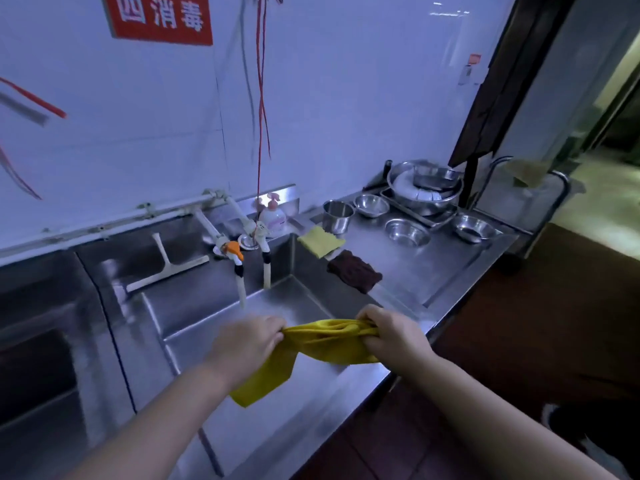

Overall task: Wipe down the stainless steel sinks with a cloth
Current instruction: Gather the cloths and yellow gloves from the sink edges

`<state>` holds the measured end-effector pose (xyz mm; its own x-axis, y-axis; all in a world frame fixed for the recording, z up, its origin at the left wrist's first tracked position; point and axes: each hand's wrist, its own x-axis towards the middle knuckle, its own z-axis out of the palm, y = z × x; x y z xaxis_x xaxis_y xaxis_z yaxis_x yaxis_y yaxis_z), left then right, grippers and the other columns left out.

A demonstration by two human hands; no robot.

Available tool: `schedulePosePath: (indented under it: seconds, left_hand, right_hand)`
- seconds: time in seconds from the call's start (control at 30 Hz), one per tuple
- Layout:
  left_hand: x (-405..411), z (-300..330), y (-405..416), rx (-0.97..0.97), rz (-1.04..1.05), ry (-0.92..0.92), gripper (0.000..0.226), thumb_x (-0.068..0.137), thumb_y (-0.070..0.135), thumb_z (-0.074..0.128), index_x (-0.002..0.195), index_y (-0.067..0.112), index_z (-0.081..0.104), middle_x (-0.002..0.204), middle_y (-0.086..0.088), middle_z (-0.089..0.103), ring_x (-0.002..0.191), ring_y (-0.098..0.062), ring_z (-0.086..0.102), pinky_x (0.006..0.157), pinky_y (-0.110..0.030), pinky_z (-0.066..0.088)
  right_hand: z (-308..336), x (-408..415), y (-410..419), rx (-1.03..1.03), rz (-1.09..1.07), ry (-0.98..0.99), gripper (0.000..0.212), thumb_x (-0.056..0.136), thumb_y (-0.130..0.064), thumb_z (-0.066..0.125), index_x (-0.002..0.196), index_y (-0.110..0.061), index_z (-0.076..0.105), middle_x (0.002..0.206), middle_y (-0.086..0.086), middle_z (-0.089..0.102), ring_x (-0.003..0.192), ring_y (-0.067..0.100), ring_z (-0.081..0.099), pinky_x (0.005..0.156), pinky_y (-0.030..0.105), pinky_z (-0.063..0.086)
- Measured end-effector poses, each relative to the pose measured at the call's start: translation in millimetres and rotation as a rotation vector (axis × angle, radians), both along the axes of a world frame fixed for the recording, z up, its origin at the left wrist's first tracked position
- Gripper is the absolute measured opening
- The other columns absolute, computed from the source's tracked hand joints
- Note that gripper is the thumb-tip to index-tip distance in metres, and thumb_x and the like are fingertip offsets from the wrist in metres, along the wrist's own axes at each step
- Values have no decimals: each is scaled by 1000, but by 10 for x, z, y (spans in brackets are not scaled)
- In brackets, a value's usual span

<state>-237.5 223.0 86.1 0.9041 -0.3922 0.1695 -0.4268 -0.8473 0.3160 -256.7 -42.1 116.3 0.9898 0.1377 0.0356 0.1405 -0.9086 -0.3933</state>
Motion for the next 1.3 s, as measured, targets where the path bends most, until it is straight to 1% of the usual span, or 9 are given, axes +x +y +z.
schedulePosePath:
  seconds: [0.1, 0.2, 0.4, 0.53, 0.63, 0.8, 0.97, 1.1, 1.3]
  left_hand:
    - [184, 152, -218, 26, 149, -116, 17, 92, 33, 55, 108, 29, 57, 90, 4, 68, 80, -19, 65, 56, -26, 30]
    - [398, 339, -264, 100, 272, -220, 12, 83, 28, 69, 93, 26, 62, 70, 1, 66, 65, -27, 63, 50, -29, 35]
    - [939, 971, -68, 384, 332, -378, 19, 56, 18, 88, 65, 15, 71, 66, -5, 54, 67, -29, 55, 52, -33, 42]
    - [1569, 1170, 147, 382, 536, -351, 16, 89, 27, 59, 76, 21, 65, 74, 0, 47, 79, -27, 56, 53, -27, 30]
    - [2084, 1223, 323, 430, 632, -306, 25, 97, 27, 42, 77, 22, 56, 69, 1, 48, 68, -25, 53, 51, -24, 24]
    - [2931, 1132, 531, 185, 604, -308, 14, 96, 21, 43, 93, 19, 57, 68, -4, 56, 63, -26, 48, 53, -29, 28]
    - [3668, 844, 599, -75, 440, -123, 11, 95, 17, 41, 87, 22, 47, 76, -7, 57, 70, -28, 55, 61, -37, 44]
    - [4042, 646, 499, -302, 347, 7, 15, 95, 10, 42, 89, 23, 46, 85, -6, 53, 78, -26, 52, 68, -35, 42]
    - [4308, 449, 374, -560, 317, 330, 30, 93, 0, 39, 82, 25, 51, 82, -6, 53, 78, -20, 47, 61, -26, 35]
  right_hand:
    - [118, 424, -199, -5, 91, -33, 21, 75, -24, 58, 93, -33, 56, 62, -16, 46, 62, 9, 44, 47, 18, 27]
    - [240, 860, -216, 30, 189, -75, 20, 74, -22, 61, 92, -31, 58, 67, -13, 51, 62, 8, 46, 47, 17, 30]
    - [457, 1609, 138, 104, 308, -99, 19, 80, -20, 59, 99, -24, 60, 76, -7, 55, 74, 19, 55, 59, 30, 41]
    - [588, 2140, 484, 145, 320, -139, 18, 81, -20, 56, 98, -22, 61, 84, 0, 65, 80, 23, 58, 64, 34, 46]
    - [637, 2533, 718, 179, 294, -137, 14, 82, -24, 55, 96, -24, 59, 84, 1, 65, 79, 24, 58, 66, 36, 49]
    - [554, 3209, 963, 269, 227, -93, 3, 84, -29, 55, 84, -29, 52, 76, -4, 60, 74, 21, 58, 63, 36, 48]
    - [295, 3690, 972, 345, 113, -36, 6, 80, -29, 59, 78, -24, 56, 70, -6, 57, 70, 18, 56, 61, 34, 46]
    - [116, 3898, 857, 385, 58, -1, 6, 77, -26, 62, 74, -25, 56, 67, -6, 57, 67, 15, 56, 60, 34, 47]
    - [-102, 4078, 742, 425, -1, 50, 12, 76, -31, 66, 70, -28, 56, 64, -8, 57, 62, 8, 54, 59, 32, 48]
